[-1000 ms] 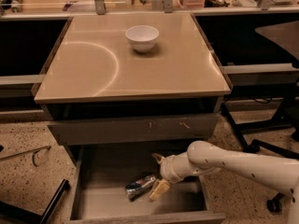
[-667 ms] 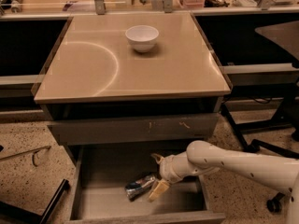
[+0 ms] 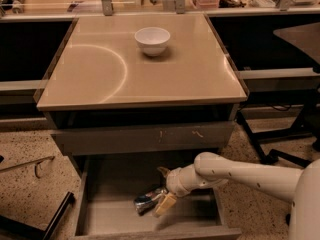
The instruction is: Pick redbull can from middle drawer and place on counter
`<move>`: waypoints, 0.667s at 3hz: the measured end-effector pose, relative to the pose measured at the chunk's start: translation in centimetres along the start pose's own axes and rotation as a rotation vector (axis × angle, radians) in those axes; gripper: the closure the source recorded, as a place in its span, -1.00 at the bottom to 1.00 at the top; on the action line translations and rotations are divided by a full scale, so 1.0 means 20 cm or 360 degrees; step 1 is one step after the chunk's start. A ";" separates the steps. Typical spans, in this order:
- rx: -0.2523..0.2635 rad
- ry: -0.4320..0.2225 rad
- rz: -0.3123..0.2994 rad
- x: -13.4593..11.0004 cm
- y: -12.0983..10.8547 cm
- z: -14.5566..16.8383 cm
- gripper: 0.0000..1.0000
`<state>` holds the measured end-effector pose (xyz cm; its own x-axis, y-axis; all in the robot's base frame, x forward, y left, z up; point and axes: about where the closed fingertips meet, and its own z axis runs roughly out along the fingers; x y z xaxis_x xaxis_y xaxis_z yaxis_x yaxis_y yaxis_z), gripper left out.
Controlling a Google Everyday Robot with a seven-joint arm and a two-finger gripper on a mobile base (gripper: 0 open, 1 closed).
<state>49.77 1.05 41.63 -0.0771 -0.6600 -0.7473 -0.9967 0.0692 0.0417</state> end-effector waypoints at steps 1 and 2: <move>-0.0059 -0.0028 0.0016 0.03 0.01 0.11 -1.00; -0.0112 -0.0048 0.0029 0.05 0.02 0.20 -1.00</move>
Offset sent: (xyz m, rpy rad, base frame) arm -0.0048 0.0347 -0.0521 0.0521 0.0857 0.0558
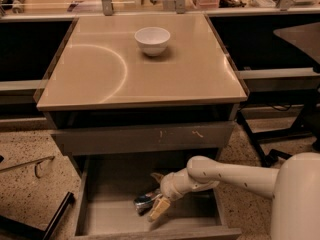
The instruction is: Pick redbull can from middle drawer and place on counter
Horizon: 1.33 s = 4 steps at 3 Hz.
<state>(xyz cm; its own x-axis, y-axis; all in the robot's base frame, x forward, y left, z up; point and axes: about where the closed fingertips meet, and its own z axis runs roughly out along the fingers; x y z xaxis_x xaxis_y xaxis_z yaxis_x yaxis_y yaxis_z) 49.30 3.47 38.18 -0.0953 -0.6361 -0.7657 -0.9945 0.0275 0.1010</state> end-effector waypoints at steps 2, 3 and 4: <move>-0.0031 0.0000 0.0004 0.01 0.01 0.07 -0.18; -0.0031 0.0000 0.0004 0.01 0.01 0.07 0.30; -0.0021 -0.0004 0.0001 -0.02 0.02 0.03 0.76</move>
Offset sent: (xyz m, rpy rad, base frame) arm -0.0015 0.0078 -0.0086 0.0014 0.0115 0.0109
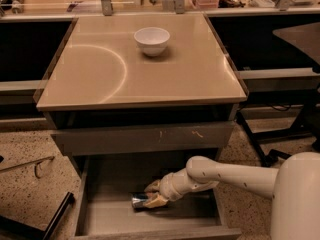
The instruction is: Pick redbull can from middle drawer and place on counter
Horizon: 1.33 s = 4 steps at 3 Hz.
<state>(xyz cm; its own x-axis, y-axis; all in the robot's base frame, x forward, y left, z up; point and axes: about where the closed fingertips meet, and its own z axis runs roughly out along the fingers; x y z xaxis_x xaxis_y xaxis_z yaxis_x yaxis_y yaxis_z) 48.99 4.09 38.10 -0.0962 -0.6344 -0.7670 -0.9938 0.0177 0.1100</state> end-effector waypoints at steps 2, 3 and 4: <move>0.0217 -0.0100 -0.0170 -0.36 0.17 -0.47 1.00; 0.0264 -0.0075 -0.0208 -0.41 0.16 -0.56 1.00; 0.0258 -0.0078 -0.0204 -0.41 0.16 -0.55 1.00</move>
Offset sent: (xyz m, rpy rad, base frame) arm -0.0431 -0.0501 0.2318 0.0479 -0.3254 -0.0692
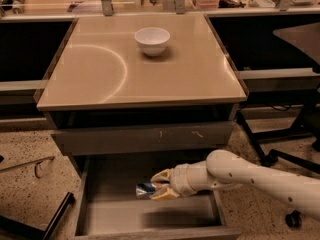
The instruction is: Pick redbull can from middle drawer and place on counter
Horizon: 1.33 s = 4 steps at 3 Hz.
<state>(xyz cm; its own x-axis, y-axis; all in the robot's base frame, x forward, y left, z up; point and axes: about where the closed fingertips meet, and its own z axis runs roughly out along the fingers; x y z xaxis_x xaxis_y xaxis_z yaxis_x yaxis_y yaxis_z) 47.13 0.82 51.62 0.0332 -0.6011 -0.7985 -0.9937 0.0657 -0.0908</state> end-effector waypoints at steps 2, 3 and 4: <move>0.0144 0.0019 -0.0169 -0.27 0.04 -0.16 1.00; 0.0188 0.0078 -0.0306 -0.66 0.07 -0.31 1.00; 0.0238 0.0153 -0.0398 -0.77 0.05 -0.39 1.00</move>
Offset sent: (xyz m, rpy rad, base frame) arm -0.0180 0.0163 0.2280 -0.1324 -0.4666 0.0122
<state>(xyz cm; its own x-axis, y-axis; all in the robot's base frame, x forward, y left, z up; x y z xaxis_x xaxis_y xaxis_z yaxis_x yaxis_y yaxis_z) 44.75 3.93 68.51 0.2572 -0.6855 -0.6811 -0.9290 0.0187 -0.3696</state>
